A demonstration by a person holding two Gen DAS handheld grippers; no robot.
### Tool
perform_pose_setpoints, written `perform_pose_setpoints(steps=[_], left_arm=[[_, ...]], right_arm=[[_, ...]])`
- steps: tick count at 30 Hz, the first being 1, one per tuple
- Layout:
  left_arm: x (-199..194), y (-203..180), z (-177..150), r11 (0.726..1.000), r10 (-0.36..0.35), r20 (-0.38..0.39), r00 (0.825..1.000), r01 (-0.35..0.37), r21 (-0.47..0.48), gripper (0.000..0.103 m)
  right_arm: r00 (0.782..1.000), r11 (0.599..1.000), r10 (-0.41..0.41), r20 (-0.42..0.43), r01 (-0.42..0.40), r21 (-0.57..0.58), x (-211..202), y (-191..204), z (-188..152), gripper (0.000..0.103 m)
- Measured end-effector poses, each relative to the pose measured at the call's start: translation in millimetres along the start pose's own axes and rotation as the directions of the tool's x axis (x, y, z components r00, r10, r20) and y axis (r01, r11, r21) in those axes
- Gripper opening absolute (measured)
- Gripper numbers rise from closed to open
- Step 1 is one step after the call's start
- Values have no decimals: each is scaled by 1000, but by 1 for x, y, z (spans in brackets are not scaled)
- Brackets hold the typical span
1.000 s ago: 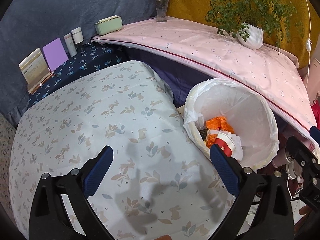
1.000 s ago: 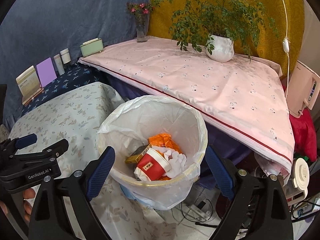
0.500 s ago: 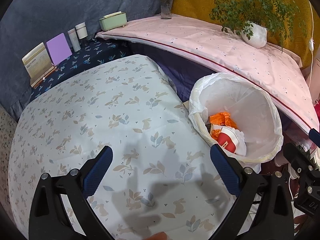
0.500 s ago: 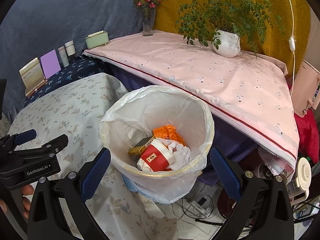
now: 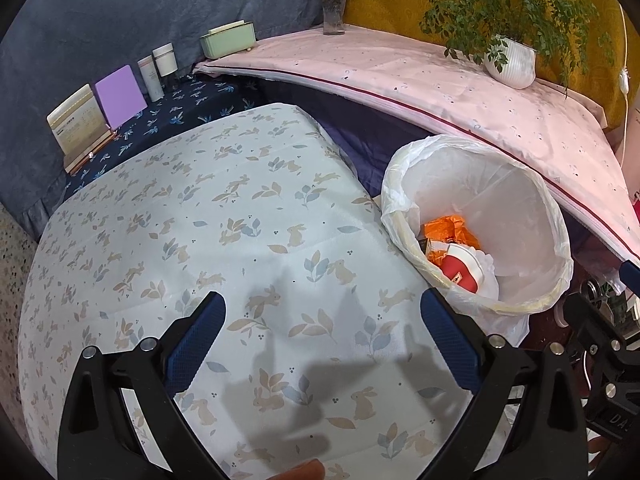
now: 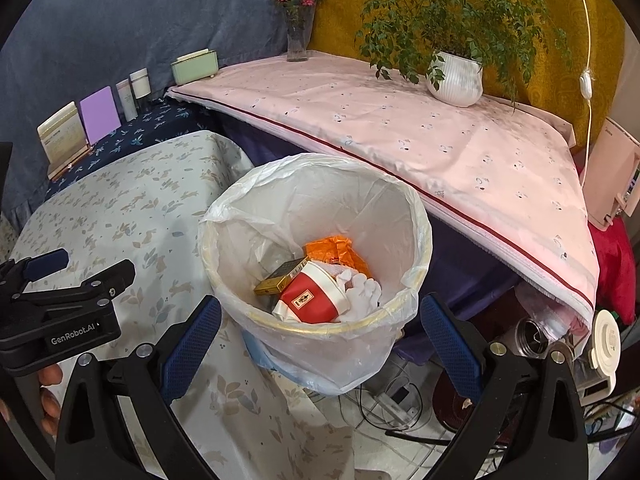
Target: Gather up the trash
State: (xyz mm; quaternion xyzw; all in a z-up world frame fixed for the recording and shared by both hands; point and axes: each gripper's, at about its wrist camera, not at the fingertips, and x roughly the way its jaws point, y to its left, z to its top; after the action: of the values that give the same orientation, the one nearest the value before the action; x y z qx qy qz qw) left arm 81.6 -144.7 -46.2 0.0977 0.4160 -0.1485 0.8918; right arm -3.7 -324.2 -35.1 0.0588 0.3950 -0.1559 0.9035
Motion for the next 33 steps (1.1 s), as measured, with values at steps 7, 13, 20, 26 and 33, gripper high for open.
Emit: perform_pose_setpoints(steps=[7, 13, 20, 26, 33], left_arm=[[-2, -3, -3, 1000, 1, 11, 1000, -1, 7, 94], [-1, -6, -7, 1000, 2, 9, 1000, -2, 7, 94], [-2, -9, -11, 1000, -11, 6, 1000, 11, 8, 94], [-2, -13, -13, 1000, -14, 4, 1000, 14, 13, 94], [-2, -13, -14, 1000, -17, 0, 1000, 17, 10, 94]], right_arm=[[1000, 1000, -8, -7, 8, 6, 0, -4, -5, 96], [1000, 1000, -12, -7, 12, 12, -1, -7, -10, 96], [1000, 1000, -14, -11, 14, 17, 0, -7, -14, 96], [1000, 1000, -16, -13, 16, 18, 0, -7, -16, 96], [1000, 1000, -21, -12, 21, 18, 0, -8, -17, 96]])
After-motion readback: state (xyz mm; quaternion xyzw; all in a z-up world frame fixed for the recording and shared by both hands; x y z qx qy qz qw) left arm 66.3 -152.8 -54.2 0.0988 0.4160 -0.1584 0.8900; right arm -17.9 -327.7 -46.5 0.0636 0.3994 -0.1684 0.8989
